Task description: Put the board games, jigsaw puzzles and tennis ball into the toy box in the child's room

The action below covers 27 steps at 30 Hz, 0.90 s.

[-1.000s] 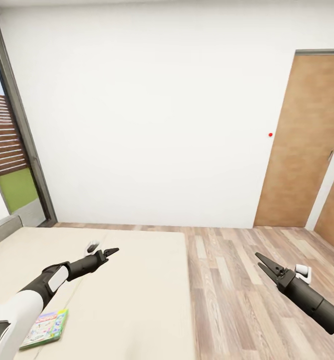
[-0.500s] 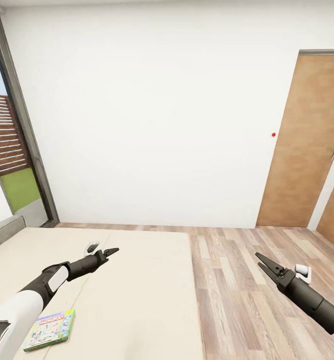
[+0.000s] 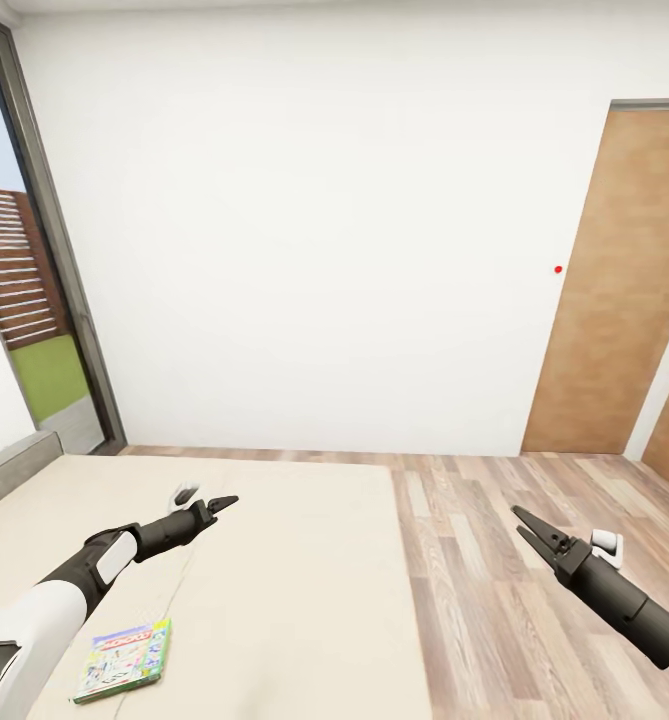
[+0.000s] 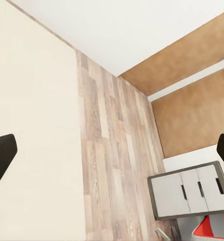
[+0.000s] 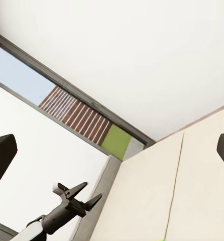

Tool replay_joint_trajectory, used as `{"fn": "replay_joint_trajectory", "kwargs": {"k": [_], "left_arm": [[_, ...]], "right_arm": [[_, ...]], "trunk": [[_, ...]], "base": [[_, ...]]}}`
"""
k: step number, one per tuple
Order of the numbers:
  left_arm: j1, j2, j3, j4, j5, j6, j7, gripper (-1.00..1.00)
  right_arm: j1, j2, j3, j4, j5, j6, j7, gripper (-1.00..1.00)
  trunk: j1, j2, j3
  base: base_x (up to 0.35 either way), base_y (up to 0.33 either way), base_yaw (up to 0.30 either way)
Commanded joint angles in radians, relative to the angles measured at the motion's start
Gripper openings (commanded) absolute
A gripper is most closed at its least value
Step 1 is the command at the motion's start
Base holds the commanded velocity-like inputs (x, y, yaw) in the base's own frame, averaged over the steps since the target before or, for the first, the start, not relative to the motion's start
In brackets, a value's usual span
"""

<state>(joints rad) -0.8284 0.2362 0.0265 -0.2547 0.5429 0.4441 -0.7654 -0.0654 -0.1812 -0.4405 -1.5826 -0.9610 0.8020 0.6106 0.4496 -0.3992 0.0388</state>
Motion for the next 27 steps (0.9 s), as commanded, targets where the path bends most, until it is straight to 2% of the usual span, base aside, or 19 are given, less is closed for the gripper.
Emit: {"fn": "replay_joint_trajectory", "kwargs": {"k": [1,14,27], "left_arm": [[0.0,0.0,0.003,0.0,0.003,0.008,-0.002,1.0],[-0.001,0.0,0.003,0.0,0.003,0.008,-0.002,1.0],[0.0,0.0,0.003,0.0,0.002,0.008,-0.002,1.0]], "right_arm": [[-0.001,0.0,-0.001,0.0,0.0,0.006,0.001,1.0],[0.0,0.0,-0.003,0.003,-0.002,0.006,0.0,1.0],[0.0,0.0,-0.004,0.003,-0.003,0.006,0.001,1.0]], "trunk": [[0.0,-0.001,0.0],[0.0,-0.001,0.0],[0.0,-0.001,0.0]], "base": [[0.0,0.196,0.0],[0.0,0.055,0.0],[0.016,0.255,0.0]]}}
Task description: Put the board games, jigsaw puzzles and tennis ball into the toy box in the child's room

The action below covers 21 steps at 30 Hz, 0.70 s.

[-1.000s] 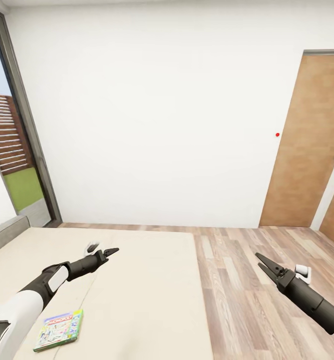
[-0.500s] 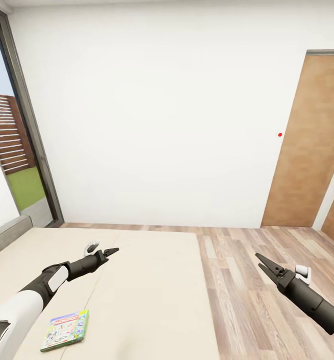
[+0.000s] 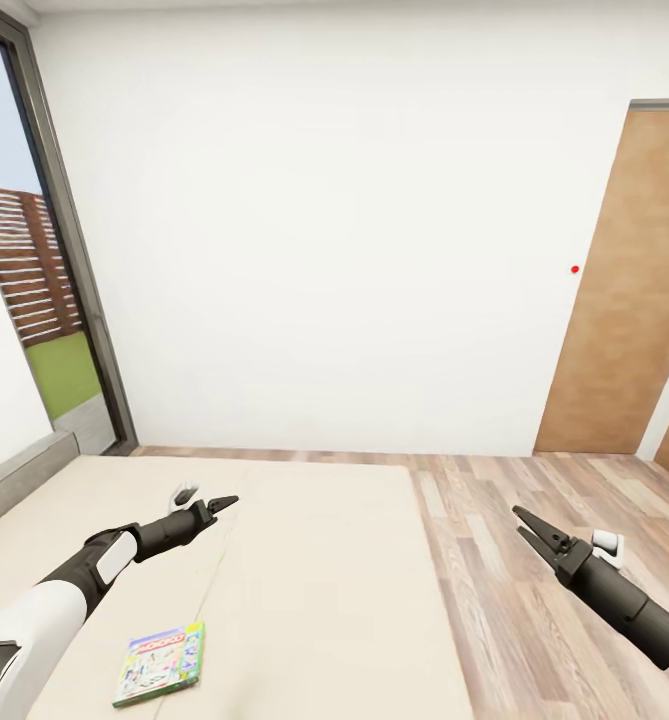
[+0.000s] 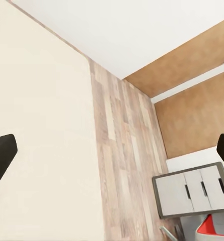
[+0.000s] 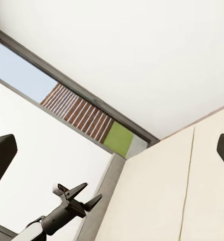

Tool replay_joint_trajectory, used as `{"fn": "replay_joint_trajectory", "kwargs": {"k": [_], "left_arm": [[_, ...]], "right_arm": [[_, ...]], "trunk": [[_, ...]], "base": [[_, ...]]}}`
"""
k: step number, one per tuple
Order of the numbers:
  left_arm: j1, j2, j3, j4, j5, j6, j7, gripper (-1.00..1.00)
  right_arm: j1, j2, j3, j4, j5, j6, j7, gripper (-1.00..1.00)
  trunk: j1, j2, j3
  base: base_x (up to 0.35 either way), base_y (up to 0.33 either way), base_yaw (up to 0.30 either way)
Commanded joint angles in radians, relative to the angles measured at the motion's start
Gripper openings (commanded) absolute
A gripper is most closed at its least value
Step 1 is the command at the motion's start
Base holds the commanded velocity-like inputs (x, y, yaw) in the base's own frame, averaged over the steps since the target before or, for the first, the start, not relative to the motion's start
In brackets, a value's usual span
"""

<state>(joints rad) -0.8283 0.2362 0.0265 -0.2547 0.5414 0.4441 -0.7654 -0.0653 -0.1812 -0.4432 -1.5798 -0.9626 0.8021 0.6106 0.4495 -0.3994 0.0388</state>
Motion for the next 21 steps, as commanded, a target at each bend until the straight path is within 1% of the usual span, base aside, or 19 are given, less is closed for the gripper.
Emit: {"fn": "replay_joint_trajectory", "kwargs": {"k": [1,4,11,21], "left_arm": [[0.0,0.0,0.003,0.0,0.003,0.008,-0.002,1.0],[0.0,0.001,0.004,0.0,0.003,0.008,-0.002,1.0],[0.0,0.001,0.004,0.0,0.004,0.008,-0.002,1.0],[0.0,0.002,0.004,0.0,0.005,0.008,-0.002,1.0]], "right_arm": [[0.0,0.0,-0.001,0.0,-0.002,0.006,0.001,1.0],[-0.001,0.0,-0.001,0.0,-0.002,0.006,0.001,1.0],[-0.001,0.0,0.0,0.0,-0.002,0.006,0.0,1.0],[-0.001,0.0,0.001,-0.002,-0.002,0.006,0.001,1.0]], "trunk": [[0.001,-0.001,0.0],[0.001,-0.001,0.0],[0.001,-0.001,0.0],[0.001,-0.001,0.0]], "base": [[0.078,0.287,0.0],[0.084,0.288,-0.037],[0.085,0.262,-0.142],[0.009,0.056,-0.014]]}}
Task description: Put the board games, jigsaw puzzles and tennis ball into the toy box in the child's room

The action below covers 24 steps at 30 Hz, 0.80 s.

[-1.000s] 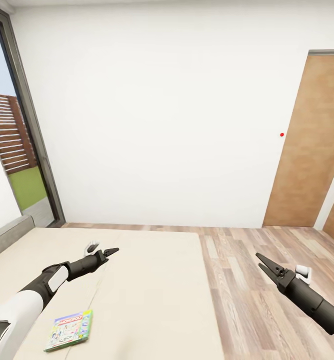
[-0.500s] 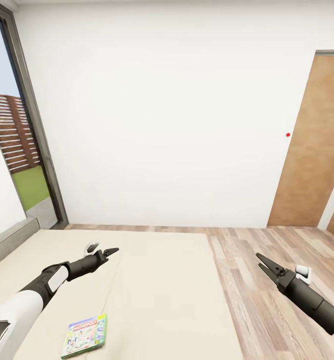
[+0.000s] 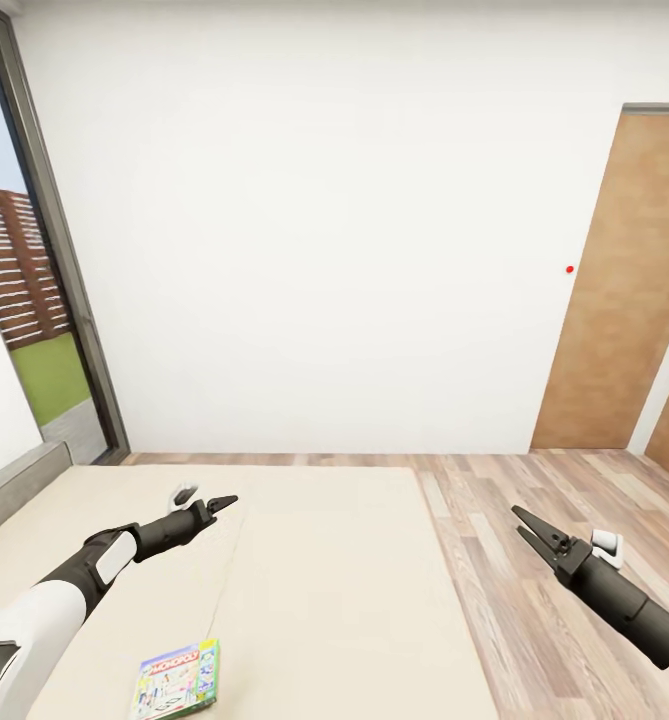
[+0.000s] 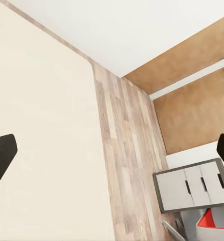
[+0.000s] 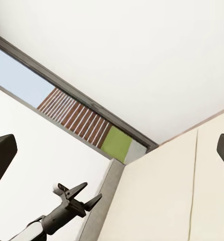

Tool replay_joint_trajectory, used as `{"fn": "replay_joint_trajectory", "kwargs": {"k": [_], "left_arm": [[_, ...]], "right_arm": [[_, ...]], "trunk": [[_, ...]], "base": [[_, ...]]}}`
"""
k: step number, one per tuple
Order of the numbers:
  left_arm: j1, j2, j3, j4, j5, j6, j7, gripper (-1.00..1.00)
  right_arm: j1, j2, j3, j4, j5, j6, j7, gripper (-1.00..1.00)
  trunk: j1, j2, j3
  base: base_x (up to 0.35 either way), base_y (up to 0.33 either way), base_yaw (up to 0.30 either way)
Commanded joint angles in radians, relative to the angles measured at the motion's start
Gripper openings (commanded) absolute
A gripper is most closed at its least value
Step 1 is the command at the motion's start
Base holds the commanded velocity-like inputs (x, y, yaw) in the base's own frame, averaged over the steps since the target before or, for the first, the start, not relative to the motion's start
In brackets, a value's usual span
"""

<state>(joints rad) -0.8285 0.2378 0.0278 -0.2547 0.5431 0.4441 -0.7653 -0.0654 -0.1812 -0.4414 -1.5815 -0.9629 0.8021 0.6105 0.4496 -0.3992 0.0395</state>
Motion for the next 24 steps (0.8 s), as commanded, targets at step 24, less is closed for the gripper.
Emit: {"fn": "replay_joint_trajectory", "kwargs": {"k": [24], "left_arm": [[0.0,0.0,0.003,0.0,0.003,0.008,-0.002,1.0]], "right_arm": [[0.0,0.0,-0.002,0.0,-0.001,0.006,0.001,1.0]], "trunk": [[0.0,-0.001,0.0]], "base": [[0.0,0.098,0.0]]}}
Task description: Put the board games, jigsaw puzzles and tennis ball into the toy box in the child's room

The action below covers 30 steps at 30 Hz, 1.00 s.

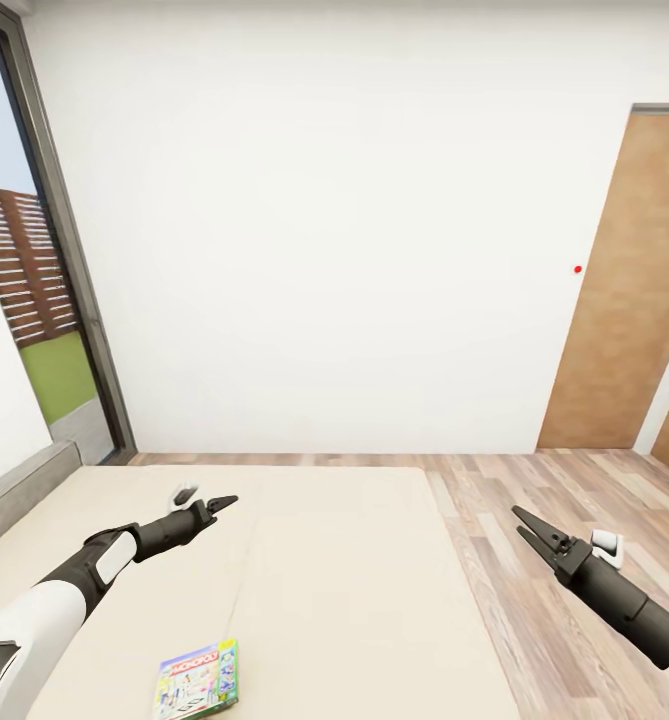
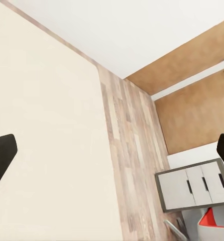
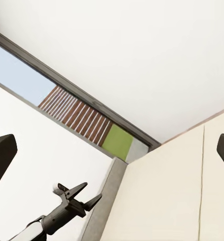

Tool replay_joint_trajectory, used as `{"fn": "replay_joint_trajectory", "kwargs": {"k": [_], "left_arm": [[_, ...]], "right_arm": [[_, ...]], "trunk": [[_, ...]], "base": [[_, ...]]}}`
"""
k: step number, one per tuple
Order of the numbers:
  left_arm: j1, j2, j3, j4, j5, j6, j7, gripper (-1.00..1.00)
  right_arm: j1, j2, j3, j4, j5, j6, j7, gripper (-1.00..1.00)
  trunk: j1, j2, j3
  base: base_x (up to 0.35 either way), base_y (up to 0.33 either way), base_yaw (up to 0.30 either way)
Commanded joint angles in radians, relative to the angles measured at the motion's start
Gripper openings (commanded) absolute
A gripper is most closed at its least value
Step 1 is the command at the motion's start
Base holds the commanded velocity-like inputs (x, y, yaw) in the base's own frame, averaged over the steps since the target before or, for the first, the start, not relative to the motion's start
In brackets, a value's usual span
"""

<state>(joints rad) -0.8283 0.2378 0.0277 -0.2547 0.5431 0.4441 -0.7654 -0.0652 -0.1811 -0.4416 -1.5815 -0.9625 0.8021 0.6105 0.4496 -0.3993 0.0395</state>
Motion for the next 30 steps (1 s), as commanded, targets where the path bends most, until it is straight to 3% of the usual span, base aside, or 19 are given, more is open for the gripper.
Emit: {"fn": "replay_joint_trajectory", "kwargs": {"k": [1,30], "left_arm": [[0.0,0.0,0.003,0.0,0.003,0.008,-0.002,1.0],[-0.001,0.0,0.003,0.0,0.002,0.008,-0.002,1.0]], "right_arm": [[-0.001,0.0,-0.001,0.0,-0.002,0.006,0.001,1.0],[-0.001,0.0,0.0,0.0,-0.002,0.006,0.0,1.0]], "trunk": [[0.0,-0.001,0.0],[0.0,-0.001,0.0]], "base": [[0.0,0.115,0.0],[0.0,0.146,0.0]]}}
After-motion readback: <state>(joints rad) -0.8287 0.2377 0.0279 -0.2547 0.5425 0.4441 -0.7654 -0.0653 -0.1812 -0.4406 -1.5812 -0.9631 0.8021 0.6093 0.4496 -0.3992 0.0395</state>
